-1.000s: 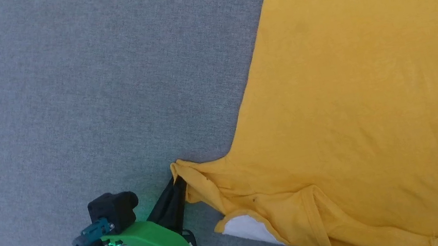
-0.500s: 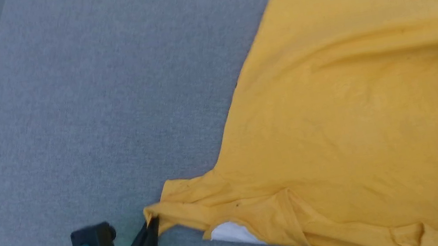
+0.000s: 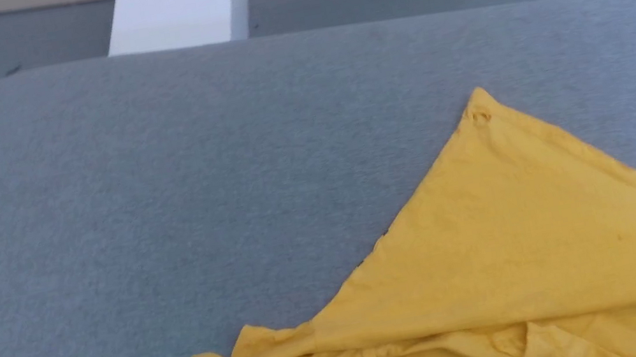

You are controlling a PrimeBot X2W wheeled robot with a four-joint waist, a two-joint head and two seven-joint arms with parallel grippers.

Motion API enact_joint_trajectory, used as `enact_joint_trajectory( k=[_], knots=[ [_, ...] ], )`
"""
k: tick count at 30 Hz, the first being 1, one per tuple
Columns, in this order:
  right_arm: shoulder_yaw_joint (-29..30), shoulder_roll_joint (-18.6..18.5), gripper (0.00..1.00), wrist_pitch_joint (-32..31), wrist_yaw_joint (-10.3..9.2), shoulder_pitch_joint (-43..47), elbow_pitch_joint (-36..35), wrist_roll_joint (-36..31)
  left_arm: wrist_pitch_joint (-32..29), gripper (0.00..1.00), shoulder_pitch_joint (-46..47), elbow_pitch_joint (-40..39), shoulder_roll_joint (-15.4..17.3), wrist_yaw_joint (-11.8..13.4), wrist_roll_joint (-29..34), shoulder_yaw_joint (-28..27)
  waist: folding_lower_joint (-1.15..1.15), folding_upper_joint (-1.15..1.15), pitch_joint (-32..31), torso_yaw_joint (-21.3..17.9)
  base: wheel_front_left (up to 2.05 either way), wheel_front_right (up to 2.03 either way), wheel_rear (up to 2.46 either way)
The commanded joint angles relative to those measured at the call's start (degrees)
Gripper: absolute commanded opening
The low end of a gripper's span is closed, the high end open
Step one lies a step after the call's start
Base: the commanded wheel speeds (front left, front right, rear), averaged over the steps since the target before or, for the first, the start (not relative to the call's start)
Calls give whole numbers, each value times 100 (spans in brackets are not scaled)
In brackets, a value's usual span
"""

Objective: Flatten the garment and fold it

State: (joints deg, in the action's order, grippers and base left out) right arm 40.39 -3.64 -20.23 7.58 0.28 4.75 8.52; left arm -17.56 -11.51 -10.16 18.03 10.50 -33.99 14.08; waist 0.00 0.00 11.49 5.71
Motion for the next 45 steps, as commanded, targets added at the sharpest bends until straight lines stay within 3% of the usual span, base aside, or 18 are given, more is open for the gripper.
enact_joint_trajectory(
  k=[1, 4, 7, 8, 9, 10, 11, 13, 17, 25, 29, 36, 45],
  knots=[
    [44, 26, 0, -305, -9, 72, 56, 67, -24, 0, -80, -45, 39, 24, -35, -9, 0, 0, -448, -489, 0, 0, 0],
    [97, 61, 0, -1258, -9, 237, 269, 49, -78, 0, -126, -105, 77, 61, -39, -14, 0, 0, -531, -570, 0, 0, 0],
    [87, 70, 0, -1794, -9, 289, 408, 38, -110, 0, -155, -138, 95, 71, -44, -1, 0, 0, -566, -620, 0, 0, 0],
    [74, 72, 10, -1963, -9, 306, 427, 31, -127, 0, -163, -149, 103, 73, -46, 9, 0, 0, -575, -633, 0, 0, 0],
    [56, 73, 30, -2038, -9, 309, 435, 55, -137, 0, -166, -156, 106, 77, -46, 14, 0, 0, -579, -641, 0, 0, 0],
    [21, 74, 88, -2100, -9, 315, 436, 92, -146, 0, -165, -163, 108, 81, -47, 21, 0, 0, -584, -644, 0, 0, 0],
    [-7, 74, 100, -2117, -9, 322, 421, 121, -151, 0, -161, -167, 108, 83, -47, 26, 0, 0, -586, -643, 0, 0, 0],
    [-97, 75, 100, -1966, -9, 308, 302, 156, -161, 0, -150, -173, 107, 85, -48, 40, 0, 0, -589, -638, 0, 0, 0],
    [-484, 66, 100, -1068, -9, 140, -84, 117, -168, 0, -144, -172, 110, 94, -42, 62, 0, 0, -583, -616, 0, 0, 0],
    [-2282, -564, 100, 1610, -9, -652, -220, 360, -162, 0, -31, -177, 97, 69, -37, 120, 0, 0, -428, -462, 0, 0, 0],
    [-3147, -865, 100, 2235, -9, -1201, 219, 454, -150, 0, 55, -163, 79, 42, -38, 154, 0, 0, -282, -336, 0, 0, 0],
    [-4289, -1352, 100, 2056, -9, -2341, 1440, 584, -103, 0, 291, -97, 22, -30, -28, 231, 0, 0, 64, -10, 0, 0, 0],
    [-4500, -1441, 100, 165, -9, -3473, 3170, 617, 16, 0, 559, 109, -127, -149, -37, 379, 0, 0, 400, 437, 0, 0, 0]
  ],
)
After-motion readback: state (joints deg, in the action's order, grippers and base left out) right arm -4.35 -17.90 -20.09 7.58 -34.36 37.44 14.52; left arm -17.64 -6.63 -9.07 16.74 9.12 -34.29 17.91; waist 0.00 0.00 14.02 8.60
